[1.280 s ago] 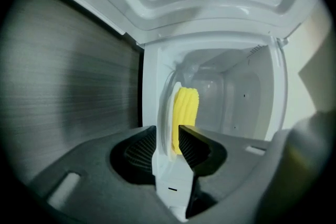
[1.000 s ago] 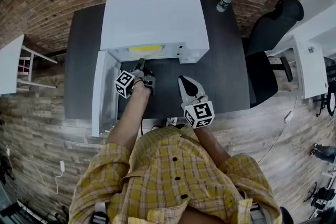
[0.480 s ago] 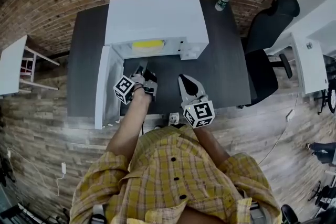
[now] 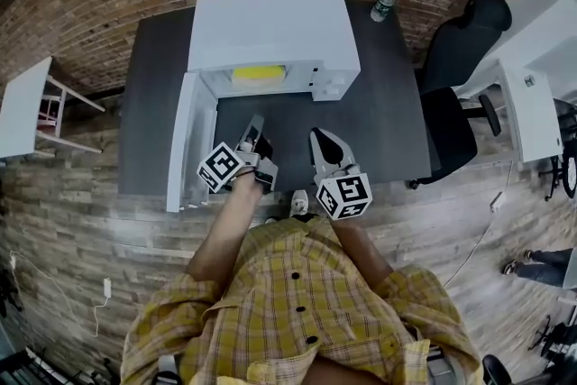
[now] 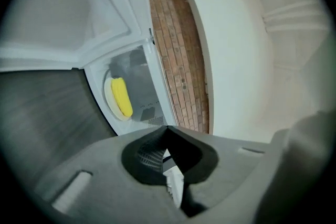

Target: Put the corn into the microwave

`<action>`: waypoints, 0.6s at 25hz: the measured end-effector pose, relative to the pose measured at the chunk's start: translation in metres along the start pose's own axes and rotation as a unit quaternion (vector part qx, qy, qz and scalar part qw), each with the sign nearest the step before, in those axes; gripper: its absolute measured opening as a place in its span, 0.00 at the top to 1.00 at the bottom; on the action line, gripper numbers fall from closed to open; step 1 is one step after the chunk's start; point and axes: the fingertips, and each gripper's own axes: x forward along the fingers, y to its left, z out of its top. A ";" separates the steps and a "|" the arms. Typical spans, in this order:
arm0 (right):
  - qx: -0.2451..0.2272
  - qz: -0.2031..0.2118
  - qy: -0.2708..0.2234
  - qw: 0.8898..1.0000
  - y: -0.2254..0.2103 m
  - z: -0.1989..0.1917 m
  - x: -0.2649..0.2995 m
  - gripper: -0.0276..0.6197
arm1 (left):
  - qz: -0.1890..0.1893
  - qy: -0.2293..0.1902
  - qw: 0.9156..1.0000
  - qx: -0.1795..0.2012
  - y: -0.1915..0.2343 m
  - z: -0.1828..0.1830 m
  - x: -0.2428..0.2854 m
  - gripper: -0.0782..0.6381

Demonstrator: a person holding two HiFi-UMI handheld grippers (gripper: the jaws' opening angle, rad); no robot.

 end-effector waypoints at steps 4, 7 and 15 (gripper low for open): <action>-0.002 0.011 -0.005 1.000 0.009 0.004 -0.003 0.95 | 0.001 0.025 0.995 0.098 -0.018 -0.012 -0.009 0.90; -0.007 0.017 -0.007 1.000 0.014 0.006 -0.005 0.95 | 0.006 0.030 0.983 0.179 -0.030 -0.018 -0.016 0.90; -0.007 0.026 -0.007 1.000 0.024 0.004 -0.009 0.95 | 0.037 0.022 0.937 0.345 -0.050 -0.025 -0.040 0.90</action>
